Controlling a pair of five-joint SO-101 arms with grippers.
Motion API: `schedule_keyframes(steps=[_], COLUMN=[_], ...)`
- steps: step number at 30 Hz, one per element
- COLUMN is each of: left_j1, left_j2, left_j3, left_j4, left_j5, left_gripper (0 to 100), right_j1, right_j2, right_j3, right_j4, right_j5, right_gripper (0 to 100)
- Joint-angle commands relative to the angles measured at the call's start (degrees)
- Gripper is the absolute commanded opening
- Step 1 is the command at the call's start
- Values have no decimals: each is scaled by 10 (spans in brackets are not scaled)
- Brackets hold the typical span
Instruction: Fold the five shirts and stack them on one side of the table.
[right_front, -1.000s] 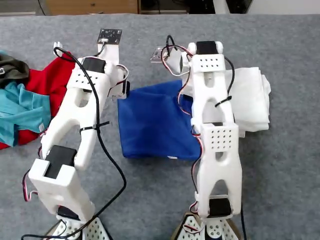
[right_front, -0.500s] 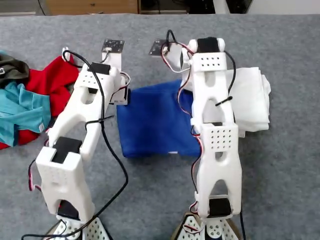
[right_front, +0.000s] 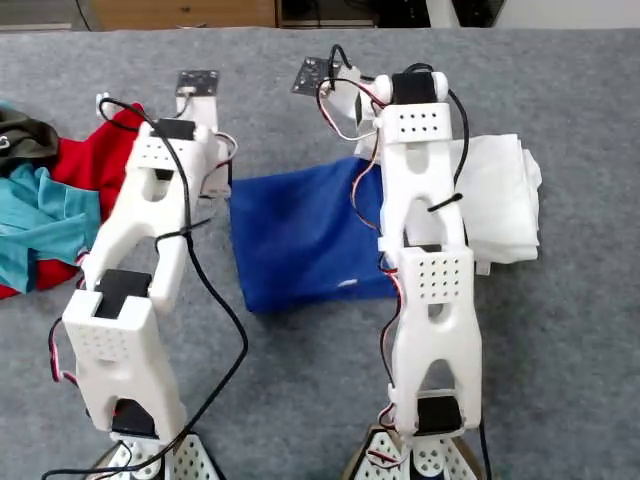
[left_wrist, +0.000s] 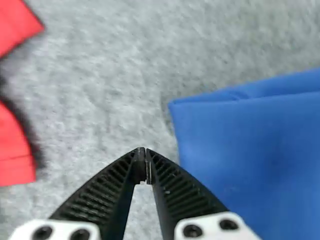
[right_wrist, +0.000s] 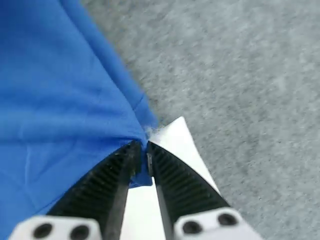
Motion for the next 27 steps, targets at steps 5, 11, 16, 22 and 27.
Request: schedule_keyframes(steps=[5, 11, 16, 22, 27], left_j1=[-6, -8, -2, 45, 56], left_j2=[-2, -3, -7, -2, -7], left_j3=[-28, -28, -33, -50, -55], left_j4=[-2, -1, 26, 79, 79], left_j5=[1, 1, 0, 0, 9], left_gripper=[19, 19, 19, 52, 89], right_j1=[-15, -1, 12, 26, 31], right_j2=[0, 3, 2, -90, -257], right_j3=[-24, -34, -115, -102, 109], right_j4=[-13, 46, 94, 95, 94], right_j5=[-13, -12, -14, -72, -127], right_gripper=[22, 253, 292, 180, 76])
